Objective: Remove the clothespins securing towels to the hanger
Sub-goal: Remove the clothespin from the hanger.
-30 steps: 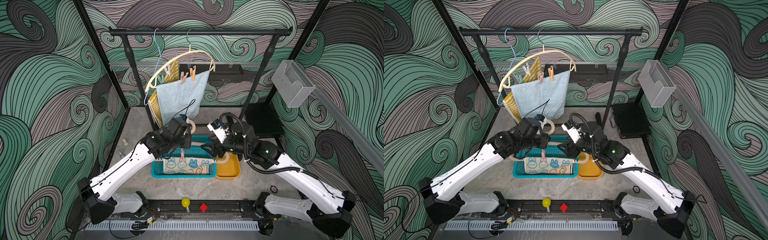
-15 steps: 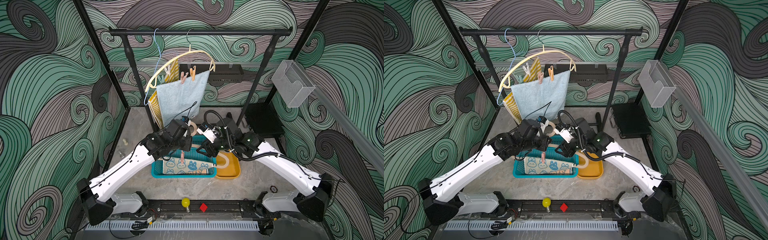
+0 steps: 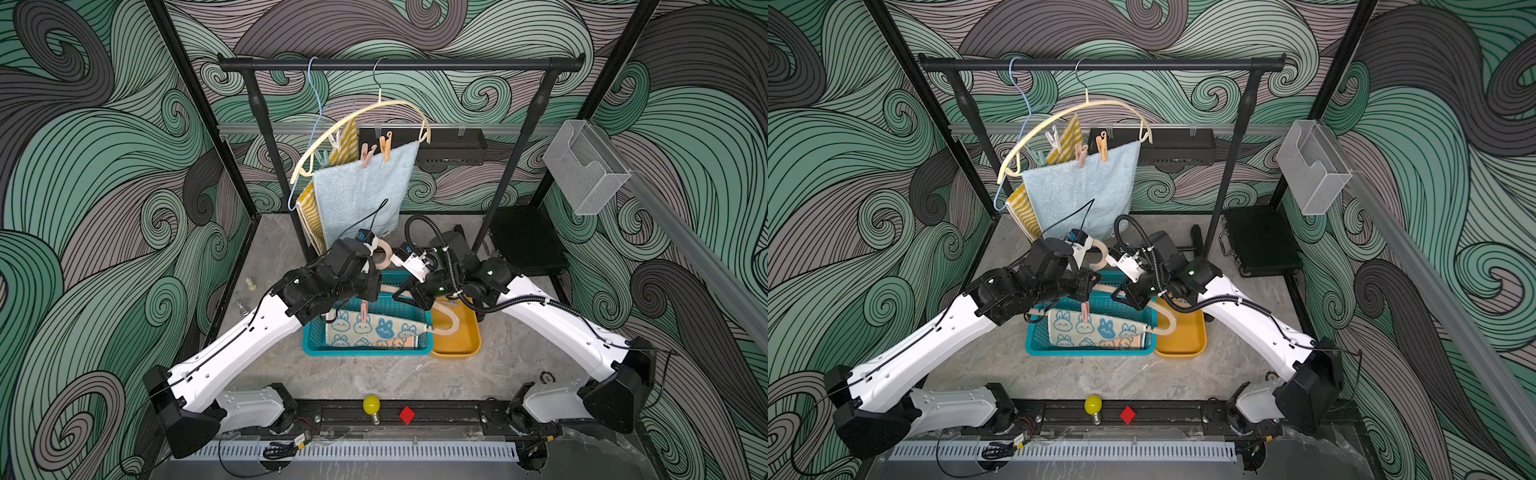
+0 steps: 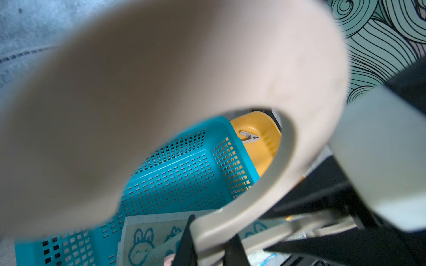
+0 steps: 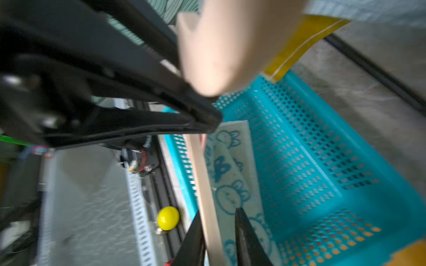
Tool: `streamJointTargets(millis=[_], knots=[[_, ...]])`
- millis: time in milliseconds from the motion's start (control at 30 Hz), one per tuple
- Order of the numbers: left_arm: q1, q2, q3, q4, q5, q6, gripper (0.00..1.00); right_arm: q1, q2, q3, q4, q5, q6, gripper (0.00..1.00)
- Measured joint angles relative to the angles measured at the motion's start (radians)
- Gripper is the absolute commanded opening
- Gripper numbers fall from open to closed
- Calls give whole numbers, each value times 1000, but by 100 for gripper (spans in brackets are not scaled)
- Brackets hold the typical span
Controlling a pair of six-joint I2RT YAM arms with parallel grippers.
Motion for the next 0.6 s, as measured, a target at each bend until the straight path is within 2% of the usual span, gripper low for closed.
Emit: streamJointTargets(millis=[67, 133, 233, 367, 600], knots=[[0, -2, -3, -1, -1, 1, 27, 2, -5, 1, -4, -14, 5, 0], [0, -7, -3, 4, 2, -5, 38, -3, -7, 1, -7, -23, 0, 0], [0, -27, -3, 5, 0, -27, 47, -18, -7, 0, -7, -25, -6, 0], [0, -88, -19, -1, 1, -56, 51, -35, -11, -9, -3, -50, -12, 0], [0, -240, -111, -21, 45, -71, 49, -83, -12, -26, 2, -166, -29, 0]])
